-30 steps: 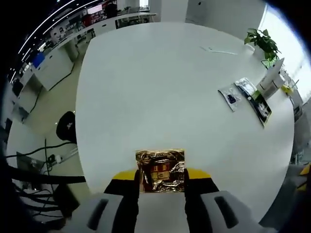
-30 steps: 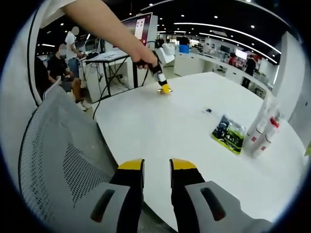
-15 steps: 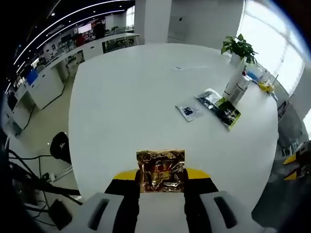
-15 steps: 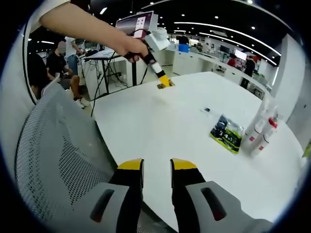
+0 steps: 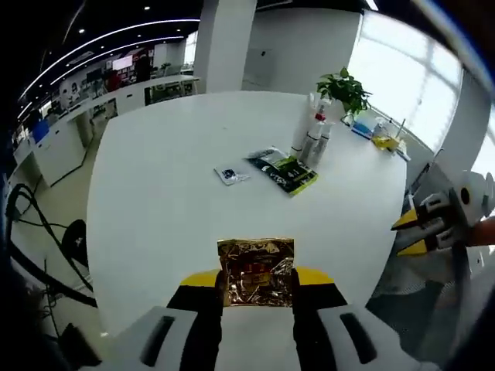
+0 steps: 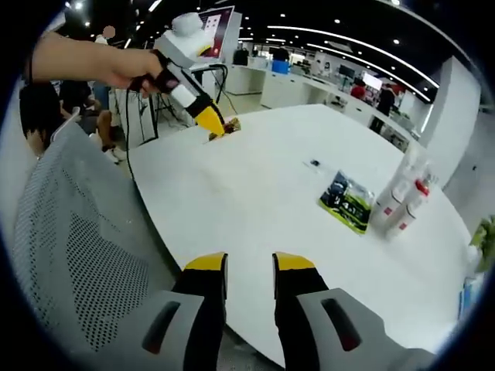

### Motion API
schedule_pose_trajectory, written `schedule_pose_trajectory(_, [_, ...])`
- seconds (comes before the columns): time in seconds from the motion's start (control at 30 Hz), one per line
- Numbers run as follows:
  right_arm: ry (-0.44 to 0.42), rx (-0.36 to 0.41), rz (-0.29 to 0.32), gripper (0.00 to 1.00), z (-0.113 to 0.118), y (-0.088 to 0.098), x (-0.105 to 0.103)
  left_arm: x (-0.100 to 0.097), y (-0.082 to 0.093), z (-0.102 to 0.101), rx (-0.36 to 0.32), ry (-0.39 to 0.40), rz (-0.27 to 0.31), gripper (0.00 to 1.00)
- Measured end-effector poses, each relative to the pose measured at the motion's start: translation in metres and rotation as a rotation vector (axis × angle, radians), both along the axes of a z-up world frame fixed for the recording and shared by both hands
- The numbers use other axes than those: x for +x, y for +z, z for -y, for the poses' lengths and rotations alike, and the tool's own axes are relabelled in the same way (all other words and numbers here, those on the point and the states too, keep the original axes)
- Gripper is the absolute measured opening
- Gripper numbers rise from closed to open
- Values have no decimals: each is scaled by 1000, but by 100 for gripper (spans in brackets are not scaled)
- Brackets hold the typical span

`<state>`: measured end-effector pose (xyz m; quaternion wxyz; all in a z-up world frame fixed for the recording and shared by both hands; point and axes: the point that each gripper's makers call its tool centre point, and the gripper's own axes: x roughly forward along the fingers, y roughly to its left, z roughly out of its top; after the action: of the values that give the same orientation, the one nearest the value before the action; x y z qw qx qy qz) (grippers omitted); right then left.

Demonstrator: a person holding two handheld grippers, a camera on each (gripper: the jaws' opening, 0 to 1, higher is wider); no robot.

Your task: Arrange the skincare products in the storage area until every visible bottle or jar stands upright without overlapping.

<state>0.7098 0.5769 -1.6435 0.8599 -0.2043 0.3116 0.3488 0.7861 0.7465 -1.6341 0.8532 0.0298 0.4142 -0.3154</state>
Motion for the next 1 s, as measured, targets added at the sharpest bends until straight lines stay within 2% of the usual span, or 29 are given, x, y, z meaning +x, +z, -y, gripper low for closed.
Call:
schedule_pose_trajectory(0.17, [-1,-16,-17,22,0,-4,-1,-32,9,8,-44,-12,19,35])
schedule_pose_trajectory(0.3, [2,-11,-15,23,-1,-3,-2,-46,11,8,-50,-8,34,35])
schedule_pose_trajectory(0.47, [7,3,-14,23,-3,-1,-2,-53,11,6,-56,23,61,35])
schedule_pose_trajectory(0.57, [15,19,-14,23,-6,1,-3,-56,15,10,-95,40,78,35])
schedule_pose_trajectory(0.7, [37,57,-8,23,-13,7,-6,-61,13,15,-80,37,107,35])
schedule_pose_trajectory(0.87, [44,92,-22,24,-17,10,-7,-67,11,19,-79,47,106,36])
schedule_pose_trajectory(0.9, [46,100,-19,24,-17,11,-7,-71,8,22,-87,54,80,36])
schedule_pose_trajectory(1.0, [59,116,-9,23,-20,15,-7,-76,5,27,-70,55,80,36])
